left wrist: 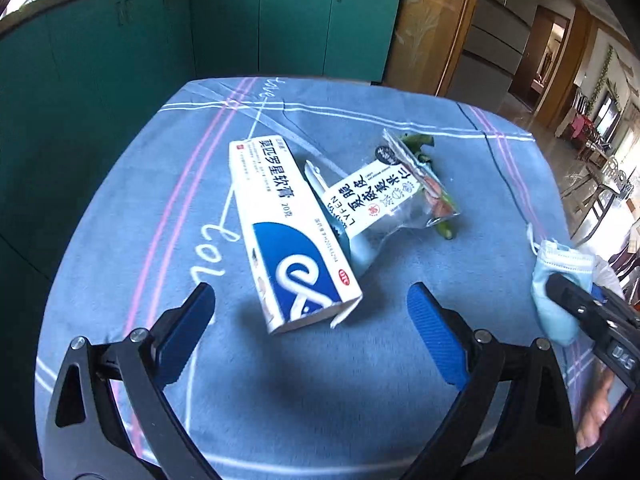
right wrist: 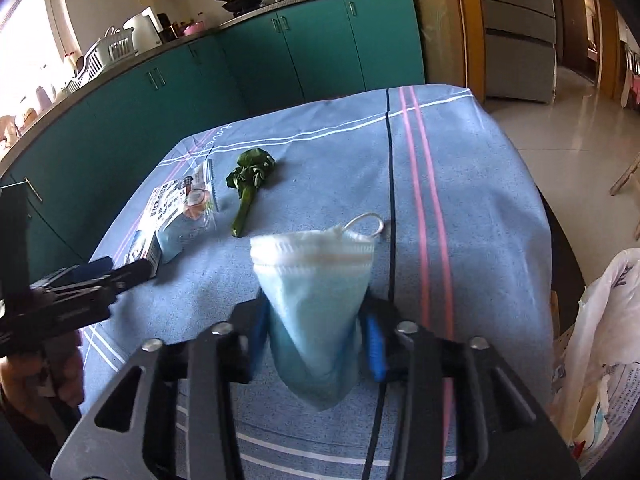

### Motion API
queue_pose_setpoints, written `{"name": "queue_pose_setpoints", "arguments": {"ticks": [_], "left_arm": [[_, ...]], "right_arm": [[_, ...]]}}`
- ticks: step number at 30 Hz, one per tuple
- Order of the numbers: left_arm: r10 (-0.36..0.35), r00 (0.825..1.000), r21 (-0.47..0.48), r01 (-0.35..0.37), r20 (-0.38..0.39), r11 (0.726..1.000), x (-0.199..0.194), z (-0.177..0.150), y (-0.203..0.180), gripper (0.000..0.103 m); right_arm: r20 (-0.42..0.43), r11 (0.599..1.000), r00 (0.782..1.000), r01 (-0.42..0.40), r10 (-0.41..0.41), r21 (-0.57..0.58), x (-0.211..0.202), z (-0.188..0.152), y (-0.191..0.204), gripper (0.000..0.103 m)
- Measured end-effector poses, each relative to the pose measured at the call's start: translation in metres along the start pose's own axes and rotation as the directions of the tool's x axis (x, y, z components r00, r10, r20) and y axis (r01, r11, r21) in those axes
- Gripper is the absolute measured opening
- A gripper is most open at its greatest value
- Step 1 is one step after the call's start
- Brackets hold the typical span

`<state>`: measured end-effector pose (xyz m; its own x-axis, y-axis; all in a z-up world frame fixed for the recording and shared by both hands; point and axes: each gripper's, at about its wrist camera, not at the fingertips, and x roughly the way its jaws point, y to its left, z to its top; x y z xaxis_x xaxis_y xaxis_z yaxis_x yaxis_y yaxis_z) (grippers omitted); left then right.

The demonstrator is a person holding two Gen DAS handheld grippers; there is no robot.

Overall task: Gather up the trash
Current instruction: 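Close the right gripper on the blue face mask and lift it, then grasp the white ointment box with the left gripper while the right holds the mask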

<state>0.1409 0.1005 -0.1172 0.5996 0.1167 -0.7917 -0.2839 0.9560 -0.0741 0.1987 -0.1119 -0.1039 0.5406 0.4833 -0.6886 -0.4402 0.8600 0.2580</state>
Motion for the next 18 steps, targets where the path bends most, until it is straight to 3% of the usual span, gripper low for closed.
{"name": "queue_pose_setpoints", "arguments": {"ticks": [2, 3, 7, 18], "left_arm": [[0.012, 1.000, 0.010, -0.012, -0.003, 1.000, 0.003, -0.002, -0.002, 0.077], [0.016, 1.000, 0.017, -0.016, -0.003, 1.000, 0.004, -0.003, -0.002, 0.076], [0.015, 1.000, 0.019, -0.015, 0.003, 1.000, 0.000, -0.006, 0.003, 0.050], [0.026, 0.996, 0.059, -0.032, 0.090, 0.998, -0.057, -0.036, 0.007, 0.048]], "right_arm": [[0.002, 1.000, 1.000, -0.005, 0.005, 0.006, -0.002, 0.000, 0.000, 0.051], [0.004, 1.000, 1.000, -0.008, 0.008, 0.011, -0.002, 0.000, -0.001, 0.053], [0.006, 1.000, 1.000, -0.009, 0.008, 0.018, -0.001, 0.001, -0.002, 0.056], [-0.012, 1.000, 1.000, 0.016, -0.016, 0.008, 0.006, -0.001, 0.001, 0.057]]}}
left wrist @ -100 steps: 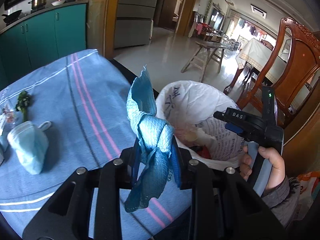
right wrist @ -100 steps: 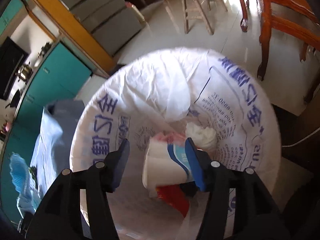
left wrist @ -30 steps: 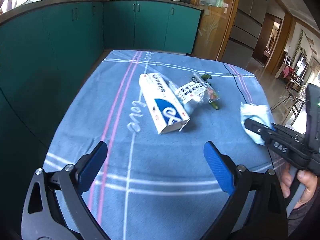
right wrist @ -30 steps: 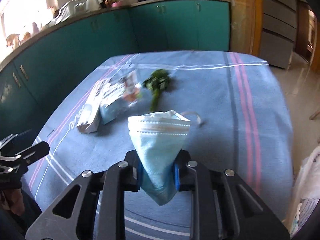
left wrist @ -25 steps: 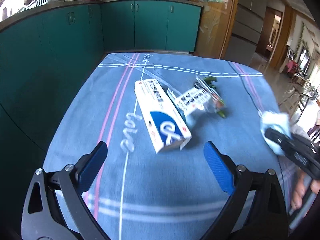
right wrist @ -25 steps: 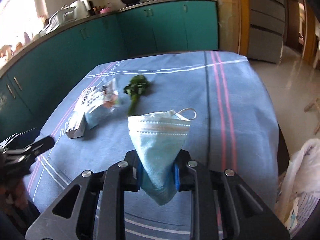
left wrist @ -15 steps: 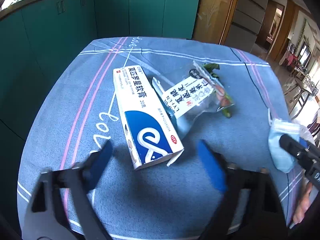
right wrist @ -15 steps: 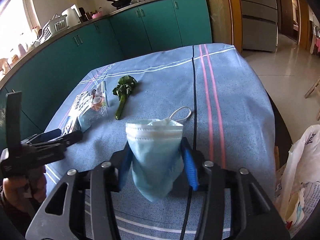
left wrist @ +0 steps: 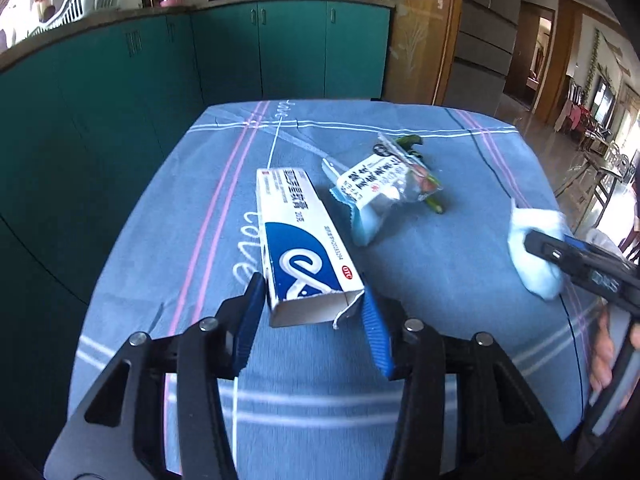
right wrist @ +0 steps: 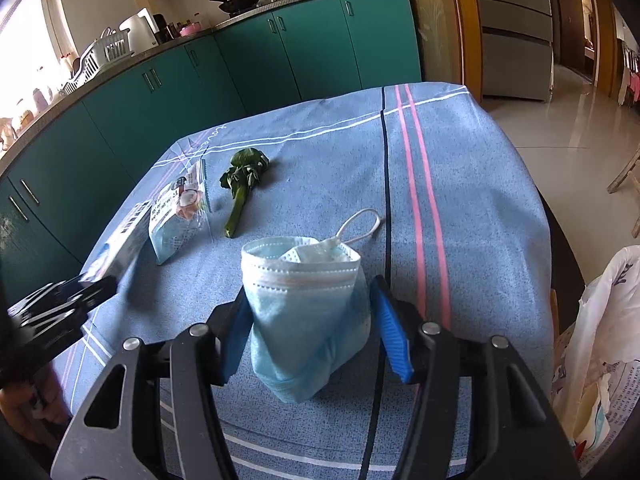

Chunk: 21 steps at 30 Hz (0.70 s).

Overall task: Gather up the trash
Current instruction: 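Grasp the white ointment box with the left gripper while the right holds the mask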

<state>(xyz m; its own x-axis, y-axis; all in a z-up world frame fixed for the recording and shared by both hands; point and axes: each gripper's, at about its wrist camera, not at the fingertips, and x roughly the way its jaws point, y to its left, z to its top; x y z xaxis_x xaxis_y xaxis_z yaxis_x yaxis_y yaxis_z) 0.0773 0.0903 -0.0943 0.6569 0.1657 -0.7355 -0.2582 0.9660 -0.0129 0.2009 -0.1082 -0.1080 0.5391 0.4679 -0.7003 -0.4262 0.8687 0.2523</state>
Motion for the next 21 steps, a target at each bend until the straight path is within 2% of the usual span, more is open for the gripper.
{"name": "queue_pose_setpoints", "arguments": {"ticks": [5, 9, 11, 16, 21], "left_arm": [[-0.066, 0.997, 0.047, 0.067, -0.035, 0.997, -0.017, -0.017, -0.013, 0.048], [-0.066, 0.996, 0.106, 0.072, -0.065, 0.992, -0.024, -0.029, -0.025, 0.052], [-0.066, 0.996, 0.115, 0.073, -0.064, 0.991, -0.026, -0.031, -0.027, 0.062], [-0.046, 0.998, 0.139, 0.052, -0.045, 0.989, -0.027, -0.031, -0.033, 0.074], [-0.041, 0.997, 0.124, 0.050, -0.066, 0.991, -0.017, -0.028, -0.034, 0.079]], "right_arm": [[-0.008, 1.000, 1.000, 0.005, -0.005, -0.003, 0.003, -0.002, 0.001, 0.057], [-0.011, 1.000, 1.000, 0.007, -0.007, -0.005, 0.003, -0.002, 0.002, 0.057], [-0.013, 1.000, 1.000, 0.007, -0.007, -0.005, 0.003, -0.003, 0.002, 0.059], [-0.014, 1.000, 1.000, 0.009, -0.009, -0.004, 0.003, -0.004, 0.002, 0.063], [-0.019, 1.000, 1.000, 0.011, -0.011, -0.016, 0.004, -0.005, 0.004, 0.063]]}}
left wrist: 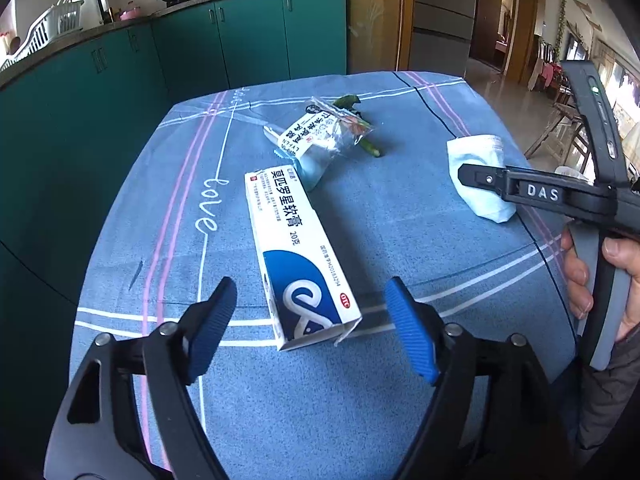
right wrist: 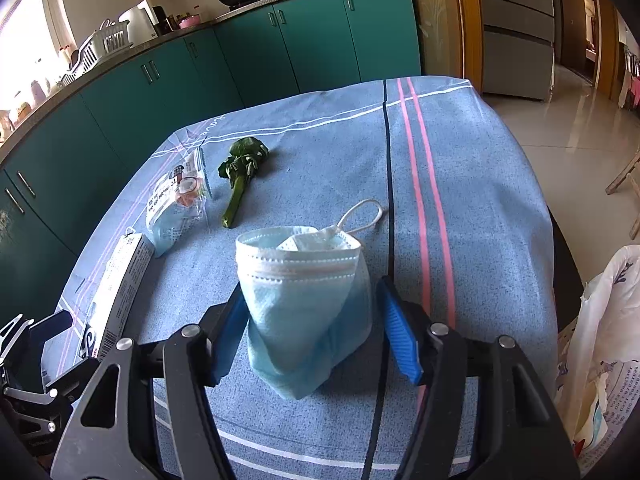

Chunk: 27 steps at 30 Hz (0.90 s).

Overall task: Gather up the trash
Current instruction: 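Grasp the white ointment box with the left gripper while the right holds the mask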

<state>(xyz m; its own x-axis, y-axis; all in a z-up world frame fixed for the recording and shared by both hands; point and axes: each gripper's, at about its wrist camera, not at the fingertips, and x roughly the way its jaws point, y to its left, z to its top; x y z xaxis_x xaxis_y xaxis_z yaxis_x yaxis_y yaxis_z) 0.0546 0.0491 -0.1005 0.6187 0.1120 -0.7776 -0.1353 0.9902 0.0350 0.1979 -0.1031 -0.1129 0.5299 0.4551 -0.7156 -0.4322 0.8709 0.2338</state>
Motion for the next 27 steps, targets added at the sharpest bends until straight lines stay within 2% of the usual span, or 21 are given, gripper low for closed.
{"name": "queue_pose_setpoints", "arguments": {"ticks": [7, 10, 12, 17, 23, 27], "left_arm": [[0.002, 0.996, -0.061, -0.007, -0.086, 0.998, 0.028, 0.009, 0.003, 0.082], [0.003, 0.994, -0.082, -0.012, -0.107, 0.997, 0.037, 0.011, 0.007, 0.081], [0.012, 0.995, -0.071, -0.019, -0.099, 0.997, 0.038, 0.011, 0.008, 0.078], [0.019, 0.996, -0.063, -0.025, -0.086, 0.998, 0.037, 0.012, 0.011, 0.057], [0.027, 0.996, -0.067, -0.032, -0.081, 0.997, 0.033, 0.012, 0.014, 0.041], [0.031, 0.997, -0.057, -0.035, -0.073, 0.998, 0.029, 0.010, 0.013, 0.041]], "right_arm": [[-0.015, 0.999, 0.999, 0.028, -0.029, -0.045, 0.006, -0.004, 0.009, 0.064], [-0.016, 0.998, 0.999, 0.030, -0.031, -0.059, 0.007, -0.005, 0.012, 0.067], [-0.017, 0.998, 0.999, 0.027, -0.028, -0.063, 0.007, -0.005, 0.013, 0.067], [-0.018, 0.997, 0.999, 0.029, -0.030, -0.065, 0.008, -0.005, 0.013, 0.067], [-0.020, 0.997, 0.999, 0.029, -0.030, -0.069, 0.008, -0.005, 0.014, 0.069], [-0.018, 0.998, 0.999, 0.034, -0.035, -0.062, 0.008, -0.006, 0.013, 0.069]]}}
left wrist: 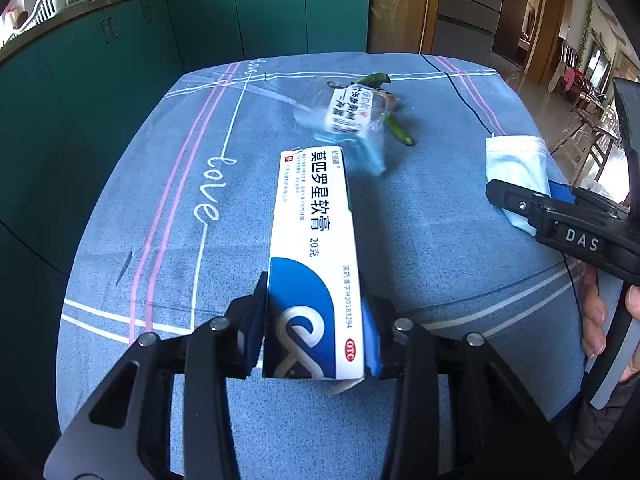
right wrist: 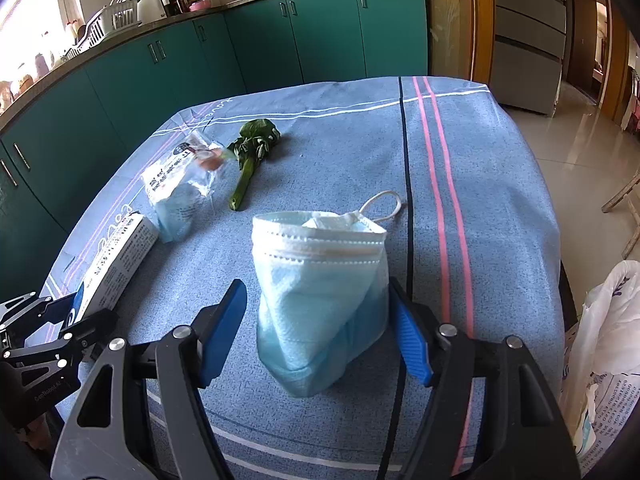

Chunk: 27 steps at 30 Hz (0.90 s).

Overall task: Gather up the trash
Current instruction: 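Grasp the white ointment box with the left gripper while the right holds the mask, then carry the ointment box and face mask over the trash bin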

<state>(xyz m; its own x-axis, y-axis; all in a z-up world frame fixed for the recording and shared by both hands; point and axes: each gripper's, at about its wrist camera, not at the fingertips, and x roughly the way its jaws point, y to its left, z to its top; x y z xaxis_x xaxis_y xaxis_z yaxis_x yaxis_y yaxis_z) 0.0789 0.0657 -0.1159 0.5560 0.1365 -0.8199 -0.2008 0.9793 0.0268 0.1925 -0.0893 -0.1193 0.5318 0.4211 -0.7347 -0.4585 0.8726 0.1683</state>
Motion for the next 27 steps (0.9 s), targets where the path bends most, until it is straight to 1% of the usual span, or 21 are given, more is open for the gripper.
{"name": "queue_pose_setpoints", "arguments": {"ticks": [3, 4, 5, 6, 8, 11, 13, 16, 20, 24, 27], "left_arm": [[0.001, 1.000, 0.005, -0.001, 0.013, 1.000, -0.006, -0.001, 0.000, 0.041], [0.005, 1.000, 0.006, -0.005, 0.020, 1.000, -0.009, -0.002, -0.001, 0.041], [0.014, 0.999, 0.006, -0.014, 0.030, 1.000, -0.012, -0.002, 0.000, 0.041], [0.020, 0.999, 0.005, -0.021, 0.038, 1.000, -0.015, -0.003, 0.000, 0.041], [0.039, 0.997, -0.001, -0.039, 0.059, 0.999, -0.022, -0.003, 0.003, 0.041], [0.059, 0.995, -0.019, -0.057, 0.084, 0.998, -0.029, -0.001, 0.007, 0.041], [0.065, 0.993, -0.028, -0.062, 0.100, 0.998, -0.034, 0.000, 0.010, 0.041], [0.067, 0.991, -0.033, -0.064, 0.118, 0.997, -0.040, 0.001, 0.011, 0.041], [0.061, 0.988, -0.032, -0.057, 0.145, 0.998, -0.048, 0.002, 0.011, 0.041], [0.060, 0.981, -0.024, -0.057, 0.183, 0.998, -0.060, 0.002, 0.010, 0.041], [0.048, 0.978, -0.017, -0.045, 0.205, 0.999, -0.066, 0.004, 0.008, 0.041]], "right_arm": [[0.002, 1.000, 1.000, 0.008, -0.008, 0.010, 0.000, 0.000, -0.002, 0.069], [0.004, 1.000, 1.000, 0.009, -0.009, 0.012, 0.000, 0.000, -0.003, 0.062], [0.006, 1.000, 1.000, 0.011, -0.011, 0.013, -0.001, 0.000, -0.003, 0.052], [0.008, 1.000, 1.000, 0.010, -0.010, 0.011, -0.001, 0.000, -0.003, 0.048], [0.009, 1.000, 1.000, 0.003, -0.003, 0.006, -0.001, 0.000, -0.003, 0.035], [0.024, 1.000, 1.000, 0.004, -0.004, -0.001, -0.004, 0.000, -0.001, 0.025], [0.041, 1.000, 0.999, 0.003, -0.002, -0.007, -0.007, 0.001, 0.000, 0.023], [0.067, 0.999, 0.998, 0.011, -0.009, -0.034, -0.011, 0.001, 0.005, 0.023], [0.092, 0.998, 0.996, -0.014, 0.019, -0.053, -0.018, 0.003, 0.009, 0.022], [0.132, 0.998, 0.990, -0.050, 0.054, -0.030, -0.030, 0.007, 0.000, 0.021], [0.154, 0.998, 0.986, -0.055, 0.056, -0.006, -0.037, 0.010, -0.009, 0.020]]}}
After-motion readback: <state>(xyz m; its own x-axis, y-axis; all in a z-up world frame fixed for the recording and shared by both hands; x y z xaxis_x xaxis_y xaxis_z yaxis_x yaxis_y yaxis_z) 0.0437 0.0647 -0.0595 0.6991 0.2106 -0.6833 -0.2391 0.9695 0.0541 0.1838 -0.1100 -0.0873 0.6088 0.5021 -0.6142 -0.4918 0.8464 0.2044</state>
